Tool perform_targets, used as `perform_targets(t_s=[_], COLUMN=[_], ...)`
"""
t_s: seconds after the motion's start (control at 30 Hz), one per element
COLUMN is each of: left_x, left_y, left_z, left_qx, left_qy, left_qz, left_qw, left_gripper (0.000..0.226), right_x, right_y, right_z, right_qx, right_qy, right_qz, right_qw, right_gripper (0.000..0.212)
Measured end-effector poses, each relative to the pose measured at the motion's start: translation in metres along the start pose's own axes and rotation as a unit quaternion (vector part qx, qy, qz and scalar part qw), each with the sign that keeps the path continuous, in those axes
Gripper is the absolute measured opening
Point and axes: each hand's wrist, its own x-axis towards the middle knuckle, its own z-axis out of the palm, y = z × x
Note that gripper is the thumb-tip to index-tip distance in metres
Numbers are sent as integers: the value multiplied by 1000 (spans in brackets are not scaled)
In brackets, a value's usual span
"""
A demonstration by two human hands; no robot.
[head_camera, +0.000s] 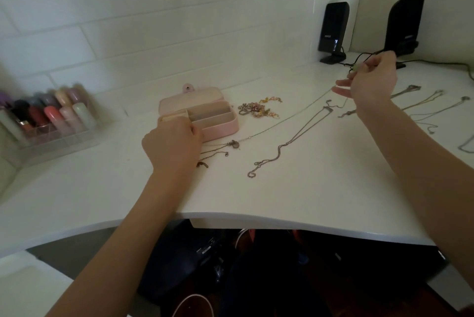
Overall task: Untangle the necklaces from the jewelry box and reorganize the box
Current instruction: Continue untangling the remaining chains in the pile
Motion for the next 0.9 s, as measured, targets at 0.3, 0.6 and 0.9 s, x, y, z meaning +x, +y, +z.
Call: perform_targets(t_s=[0.3,0.6,0.9], left_x=[2,-1,-5], left_y=[-24,-47,-22], left_z=[-7,-11,-9], left_qx=[87,101,-3], left_qy=[-8,3,152], left_qz=[3,-2,127], left_qw=[996,995,980], left_gripper=[20,26,27], right_x=[5,1,-27], right_y=[1,-1,-17], right_z=[-5,-8,10], right_qx=[29,40,-26], right_qy=[46,48,-262], right_qz=[61,69,-67], right_qw=[997,996,963], right_gripper=[20,19,11])
